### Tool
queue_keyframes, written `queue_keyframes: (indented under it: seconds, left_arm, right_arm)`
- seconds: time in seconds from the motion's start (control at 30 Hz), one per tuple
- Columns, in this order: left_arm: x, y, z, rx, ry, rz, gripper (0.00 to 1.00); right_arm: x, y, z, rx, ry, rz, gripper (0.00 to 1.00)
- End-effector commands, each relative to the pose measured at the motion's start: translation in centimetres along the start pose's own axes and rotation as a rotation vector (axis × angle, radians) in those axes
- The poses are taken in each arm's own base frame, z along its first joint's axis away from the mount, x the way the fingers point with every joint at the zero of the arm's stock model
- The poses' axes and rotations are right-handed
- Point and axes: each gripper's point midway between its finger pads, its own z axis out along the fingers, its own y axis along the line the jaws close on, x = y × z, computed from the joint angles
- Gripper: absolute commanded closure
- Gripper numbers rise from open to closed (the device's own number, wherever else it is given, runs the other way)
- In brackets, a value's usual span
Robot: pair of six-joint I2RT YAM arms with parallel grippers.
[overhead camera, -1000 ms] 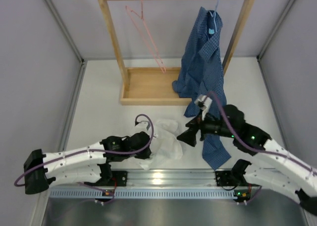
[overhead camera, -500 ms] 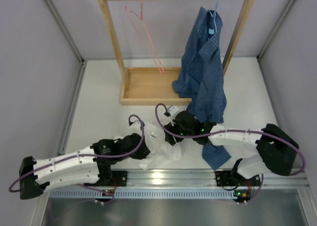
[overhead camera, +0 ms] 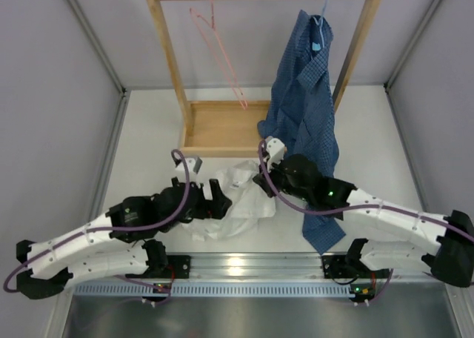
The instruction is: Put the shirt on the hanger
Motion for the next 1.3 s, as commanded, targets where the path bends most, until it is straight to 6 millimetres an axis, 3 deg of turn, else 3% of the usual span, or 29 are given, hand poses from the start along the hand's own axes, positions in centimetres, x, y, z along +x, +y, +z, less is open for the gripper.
queue_keyframes:
  seconds: [0.0, 0.07, 0.1, 0.17, 0.23, 0.3, 0.4, 0.47, 0.5, 0.53, 0.57, 0.6, 0.63, 0.67, 0.7, 0.73, 0.93, 1.13, 1.27]
  left_arm:
    - [-8.1, -1.8, -3.6, -0.01, -0.229, 0.059, 0.02]
    - [-11.4, -2.5, -5.1, -0.028, -0.315, 0.097, 0.02]
    - [-12.3, -2.4, -4.9, -0.071, -0.336, 0.153, 0.02]
    - [-13.9, -3.7, -5.3, -0.045, -0.381, 0.174, 0.02]
    - [-13.9, -5.4, -4.8, 0.024, -0.373, 0.257, 0.02]
    - [-13.4, -6.3, -3.4, 0.053, -0.364, 0.303, 0.02]
    - [-12.1, -6.3, -1.2, 0.051, -0.326, 0.325, 0.06]
    - [-9.9, -5.7, 1.1, 0.068, -0.278, 0.349, 0.12]
    - [-10.4, -5.6, 1.9, 0.079, -0.302, 0.327, 0.13]
    - [-9.1, -4.6, 3.4, 0.077, -0.269, 0.335, 0.14]
    - [-8.0, -5.1, 4.1, 0.143, -0.226, 0.34, 0.14]
    - [-9.2, -5.3, 4.6, 0.18, -0.274, 0.308, 0.14]
    - [-9.0, -5.4, 5.1, 0.214, -0.281, 0.295, 0.14]
    - [-6.9, -5.6, 5.9, 0.304, -0.224, 0.301, 0.14]
    - [-7.4, -5.6, 6.0, 0.351, -0.248, 0.282, 0.14]
    - [-8.3, -7.4, 5.4, 0.455, -0.305, 0.277, 0.14]
    - [-6.0, -10.0, 5.7, 0.674, -0.263, 0.339, 0.14]
    - [-5.9, -10.0, 6.7, 0.672, -0.262, 0.344, 0.17]
    - [-7.0, -9.6, 5.9, 0.644, -0.329, 0.338, 0.17]
  right_arm:
    - [-3.7, -0.2, -3.3, 0.034, -0.06, -0.051, 1.0]
    - [-5.2, -0.3, -5.7, 0.028, -0.099, -0.056, 1.0]
    - [-6.6, -0.1, -7.4, 0.015, -0.146, -0.062, 1.0]
    - [-6.4, 0.7, -9.2, -0.043, -0.132, -0.088, 1.0]
    - [-7.2, 0.9, -11.5, -0.07, -0.158, -0.105, 1.0]
    - [-6.2, 0.5, -12.7, -0.06, -0.129, -0.107, 1.0]
    - [-4.9, -0.2, -13.4, -0.029, -0.109, -0.091, 1.0]
    - [-4.5, -0.2, -13.7, -0.035, -0.113, -0.086, 1.0]
    - [-4.6, -0.1, -14.2, -0.048, -0.133, -0.082, 1.0]
    - [-4.7, 0.1, -14.4, -0.059, -0.139, -0.082, 1.0]
    - [-4.7, 0.3, -14.6, -0.073, -0.145, -0.083, 1.0]
    - [-4.8, 0.5, -15.0, -0.085, -0.157, -0.088, 1.0]
    - [-4.8, 0.8, -15.1, -0.105, -0.158, -0.094, 1.0]
    - [-4.8, 0.9, -15.2, -0.113, -0.16, -0.097, 1.0]
    - [-4.7, 1.0, -15.4, -0.12, -0.163, -0.107, 1.0]
    - [-4.6, 0.9, -15.4, -0.118, -0.16, -0.107, 1.0]
    - [-3.9, 1.3, -15.2, -0.146, -0.133, -0.128, 1.0]
    - [-3.9, 0.2, -14.9, -0.084, -0.14, -0.128, 1.0]
    - [-3.6, -0.6, -14.6, -0.037, -0.133, -0.113, 1.0]
